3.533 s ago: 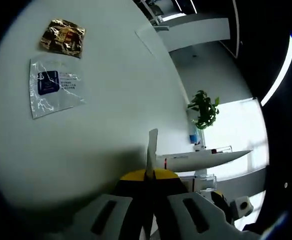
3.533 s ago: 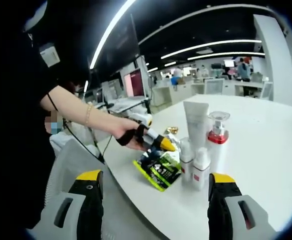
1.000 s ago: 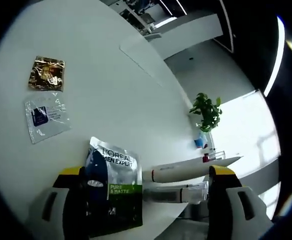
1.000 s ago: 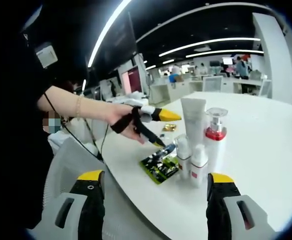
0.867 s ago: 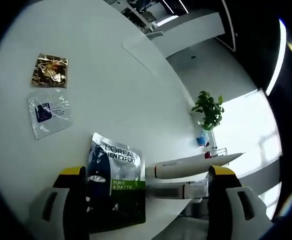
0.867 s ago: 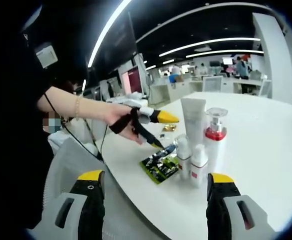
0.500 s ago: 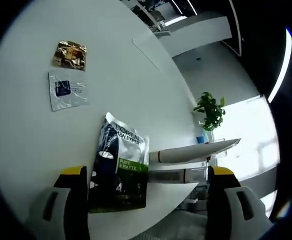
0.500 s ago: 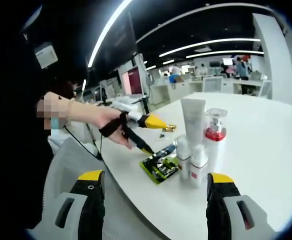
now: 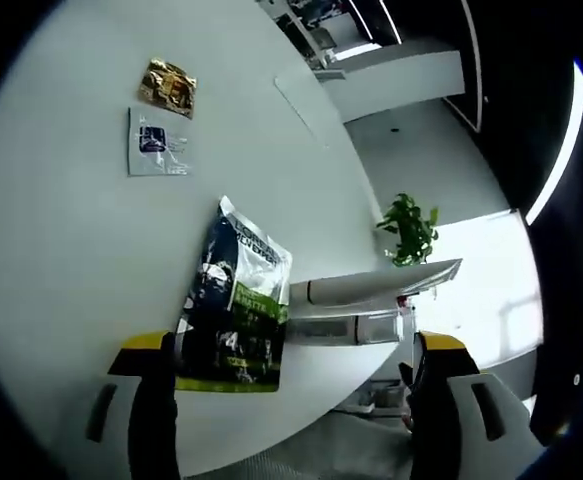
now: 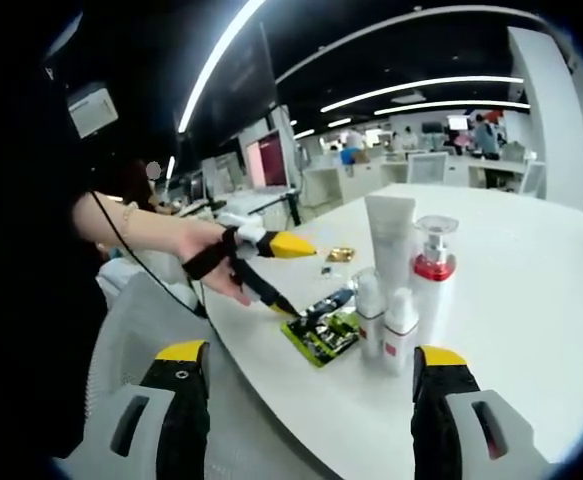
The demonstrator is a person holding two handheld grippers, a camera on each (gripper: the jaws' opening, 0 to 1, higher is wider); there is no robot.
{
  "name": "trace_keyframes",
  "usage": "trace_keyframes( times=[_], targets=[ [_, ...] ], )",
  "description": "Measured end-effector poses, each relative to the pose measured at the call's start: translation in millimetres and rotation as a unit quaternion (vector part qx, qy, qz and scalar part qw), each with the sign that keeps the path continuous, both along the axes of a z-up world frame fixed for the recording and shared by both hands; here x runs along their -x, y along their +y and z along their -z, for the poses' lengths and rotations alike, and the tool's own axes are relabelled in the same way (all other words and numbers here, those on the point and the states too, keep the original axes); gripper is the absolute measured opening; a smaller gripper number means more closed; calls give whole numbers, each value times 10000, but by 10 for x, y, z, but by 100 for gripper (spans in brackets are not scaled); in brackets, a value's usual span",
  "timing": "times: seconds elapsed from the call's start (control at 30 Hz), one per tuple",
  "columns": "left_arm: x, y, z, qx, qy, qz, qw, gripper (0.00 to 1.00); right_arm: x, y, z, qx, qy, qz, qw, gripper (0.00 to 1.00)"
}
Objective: Arrange the skincare products in the storage area until every visible bottle or jar stands upright without overlapping.
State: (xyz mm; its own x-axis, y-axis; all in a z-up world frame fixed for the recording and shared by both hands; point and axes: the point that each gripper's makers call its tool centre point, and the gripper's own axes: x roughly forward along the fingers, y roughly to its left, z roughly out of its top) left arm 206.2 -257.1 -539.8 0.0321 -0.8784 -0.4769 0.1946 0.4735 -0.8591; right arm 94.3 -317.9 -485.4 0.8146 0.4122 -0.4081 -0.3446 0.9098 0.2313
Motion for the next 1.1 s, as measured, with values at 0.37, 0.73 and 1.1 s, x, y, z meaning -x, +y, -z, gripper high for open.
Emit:
trace_keyframes(
  times=[0.37, 0.73, 1.1],
  targets=[
    [100, -31, -50, 15, -4, 46, 10000, 91, 5, 26, -7, 8, -1, -48, 10000, 87],
    [12, 54, -10, -92, -268, 241, 9993, 92, 10, 29, 13, 15, 20, -92, 10000, 88],
    [-227, 373, 128, -531, -1057, 489, 9918, 94, 15, 74, 8, 30, 41, -145, 9999, 87]
  ],
)
